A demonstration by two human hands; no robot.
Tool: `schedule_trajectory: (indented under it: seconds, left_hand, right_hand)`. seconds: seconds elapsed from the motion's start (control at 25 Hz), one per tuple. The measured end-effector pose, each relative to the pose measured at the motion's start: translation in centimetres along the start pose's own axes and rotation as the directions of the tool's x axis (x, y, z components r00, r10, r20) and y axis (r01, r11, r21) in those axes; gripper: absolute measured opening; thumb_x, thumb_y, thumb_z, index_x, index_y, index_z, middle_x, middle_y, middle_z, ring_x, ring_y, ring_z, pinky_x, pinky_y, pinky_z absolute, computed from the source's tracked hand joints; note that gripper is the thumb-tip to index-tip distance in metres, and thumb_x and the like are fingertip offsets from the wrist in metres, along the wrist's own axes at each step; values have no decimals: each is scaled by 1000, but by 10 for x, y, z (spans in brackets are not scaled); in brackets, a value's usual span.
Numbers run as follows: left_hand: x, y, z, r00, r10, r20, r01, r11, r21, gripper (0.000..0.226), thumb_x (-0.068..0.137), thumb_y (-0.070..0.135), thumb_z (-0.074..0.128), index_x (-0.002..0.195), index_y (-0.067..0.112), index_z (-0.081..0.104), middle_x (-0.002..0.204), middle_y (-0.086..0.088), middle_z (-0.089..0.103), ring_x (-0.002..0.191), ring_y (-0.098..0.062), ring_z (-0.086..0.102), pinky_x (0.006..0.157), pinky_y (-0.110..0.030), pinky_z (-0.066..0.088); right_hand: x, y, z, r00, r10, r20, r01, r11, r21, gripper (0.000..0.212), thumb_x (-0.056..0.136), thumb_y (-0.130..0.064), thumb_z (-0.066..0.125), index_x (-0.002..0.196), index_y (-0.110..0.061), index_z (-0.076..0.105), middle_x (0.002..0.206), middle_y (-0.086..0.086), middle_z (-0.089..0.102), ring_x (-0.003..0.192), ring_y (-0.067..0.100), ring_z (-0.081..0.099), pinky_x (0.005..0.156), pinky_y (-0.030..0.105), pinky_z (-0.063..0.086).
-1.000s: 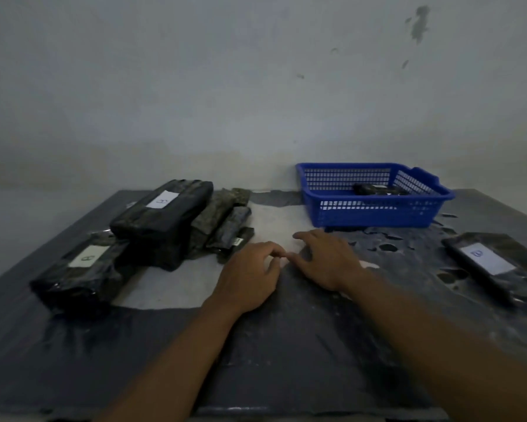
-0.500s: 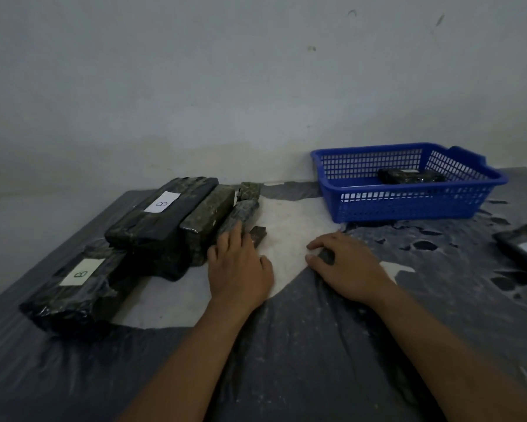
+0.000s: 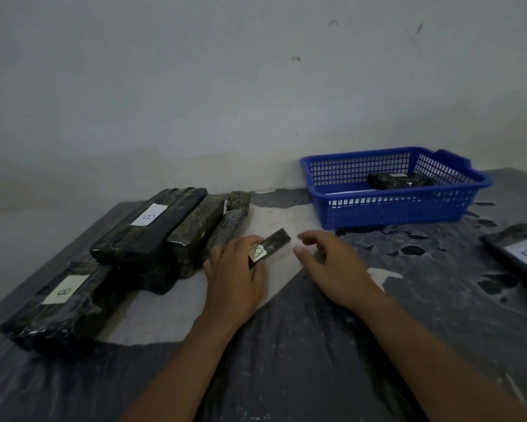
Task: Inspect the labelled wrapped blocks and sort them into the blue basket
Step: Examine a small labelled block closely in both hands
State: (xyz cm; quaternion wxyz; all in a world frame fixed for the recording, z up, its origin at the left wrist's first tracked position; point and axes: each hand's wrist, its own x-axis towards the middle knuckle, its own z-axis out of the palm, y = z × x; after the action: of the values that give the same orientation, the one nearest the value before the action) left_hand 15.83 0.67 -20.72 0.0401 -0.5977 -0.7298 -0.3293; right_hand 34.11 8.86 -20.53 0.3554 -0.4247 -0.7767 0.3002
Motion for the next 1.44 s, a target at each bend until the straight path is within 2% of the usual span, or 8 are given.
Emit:
schedule_trajectory:
  seconds: [0.08,0.24,0.36,0.52,0.64,0.76,1.0,1.44]
  left_hand:
    - [-1,3,2,993,122,6,-119,977,-180,36,98,26,62,130,41,55,126,21,57,115,-5,46,95,-28,34]
    - [2,1,5,968,250,-5,-239,919,-315,39,95,19,67,130,36,59,123,20,60,112,2,51,96,-18,39]
    - [4,0,4,979,195,-61,-203,894,-400,49,91,18,74,135,32,57,126,18,61,117,0,54,99,-24,45]
    - [7,-1,0,996,-63,69,93,756,-648,75,85,32,81,145,40,35,133,9,55,113,0,60,87,-22,51]
    - [11,-3,-4,973,-107,205,227,609,-760,38,95,27,69,129,35,55,114,-5,69,79,-11,73,61,-21,52]
    - [15,-4,-5,957,-137,254,287,529,-799,19,99,16,65,115,27,66,110,-6,73,78,-14,75,57,-22,53]
    - [19,-8,-7,927,-175,333,374,344,-861,14,103,13,57,105,17,69,95,-3,76,75,-14,76,54,-20,53]
    - [19,-9,-7,934,-136,331,357,317,-878,15,103,10,55,105,16,69,98,-3,78,81,-15,77,58,-19,56]
  right_hand:
    - [-1,-11,-1,997,74,-10,-67,942,330,41,100,-48,59,140,-40,53,128,-11,63,108,4,64,85,17,51]
    - [-1,-19,1,986,113,124,-167,722,671,32,104,-34,55,135,-39,59,112,9,72,94,23,75,83,37,59]
    - [0,-21,2,981,110,162,-192,711,677,23,106,-16,53,121,-24,68,98,8,74,74,23,75,64,34,50]
    - [3,-21,3,978,147,149,-208,591,779,21,107,-8,48,108,-14,68,99,9,77,71,19,75,58,25,55]
    - [3,-21,6,972,163,169,-233,577,783,20,107,-7,47,109,-11,67,96,8,79,73,19,76,58,23,57]
    - [6,-23,8,953,224,204,-299,582,757,18,106,-10,51,107,-9,68,96,11,79,72,18,75,62,23,60]
    - [11,-27,12,928,283,243,-371,626,686,13,102,-16,60,104,-9,71,88,5,78,65,14,73,62,23,61]
    - [9,-18,13,960,223,168,-273,630,727,10,100,-6,62,102,-9,71,91,8,79,75,15,74,65,22,62]
